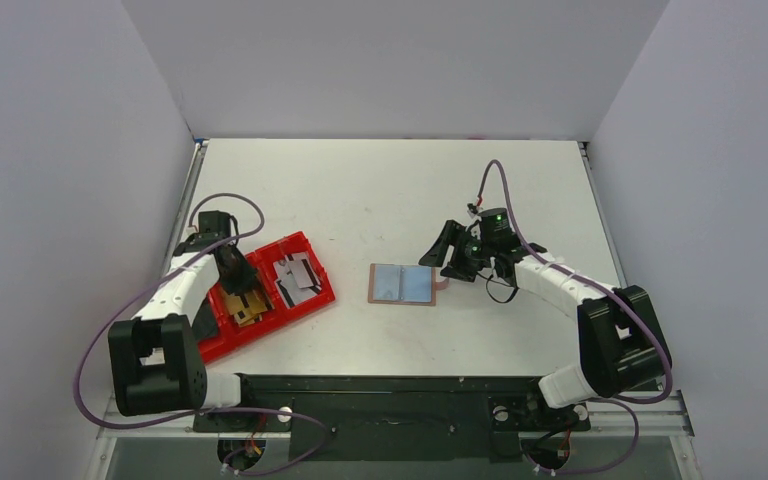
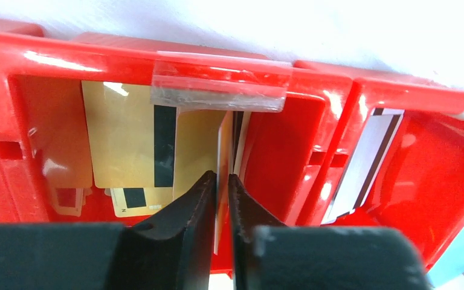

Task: Take the credit cards out of the card holder
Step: Place the credit card in the storage box, then close the card holder at the center of the board.

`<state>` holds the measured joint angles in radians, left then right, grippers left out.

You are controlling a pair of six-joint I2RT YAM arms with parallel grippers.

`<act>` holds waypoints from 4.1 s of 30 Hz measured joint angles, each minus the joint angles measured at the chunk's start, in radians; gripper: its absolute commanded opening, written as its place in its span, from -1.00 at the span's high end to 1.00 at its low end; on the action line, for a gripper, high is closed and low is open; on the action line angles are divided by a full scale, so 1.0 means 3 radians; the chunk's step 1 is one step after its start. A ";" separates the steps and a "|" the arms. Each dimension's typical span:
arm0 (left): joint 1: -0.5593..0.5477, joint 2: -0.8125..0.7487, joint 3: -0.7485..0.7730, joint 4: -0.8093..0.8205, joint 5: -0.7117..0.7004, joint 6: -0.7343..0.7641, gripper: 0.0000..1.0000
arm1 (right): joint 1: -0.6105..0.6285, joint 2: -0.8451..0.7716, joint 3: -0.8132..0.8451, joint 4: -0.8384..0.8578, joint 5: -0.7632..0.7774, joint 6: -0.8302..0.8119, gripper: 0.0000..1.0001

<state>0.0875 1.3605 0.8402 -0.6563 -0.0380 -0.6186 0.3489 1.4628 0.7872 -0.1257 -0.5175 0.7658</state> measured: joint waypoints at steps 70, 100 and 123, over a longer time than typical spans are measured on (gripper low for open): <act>-0.2359 0.1667 0.1367 0.0640 0.0623 -0.0108 0.06 | 0.0437 0.0020 0.0177 -0.0790 0.1310 -0.0247 0.00; -0.2288 0.1726 0.1088 0.0944 0.0842 -0.0221 0.79 | 0.0477 0.0298 0.0212 -0.0740 0.1410 -0.0272 1.00; -0.2288 0.1540 0.1120 0.0977 0.1017 -0.0281 1.00 | 0.0526 0.0398 0.0212 -0.0682 0.1417 -0.0322 1.00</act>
<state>-0.5987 1.8225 1.1763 -0.3634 0.2672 -0.7029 0.5068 1.5822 0.8509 -0.3302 -0.0925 0.6693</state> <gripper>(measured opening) 0.004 0.025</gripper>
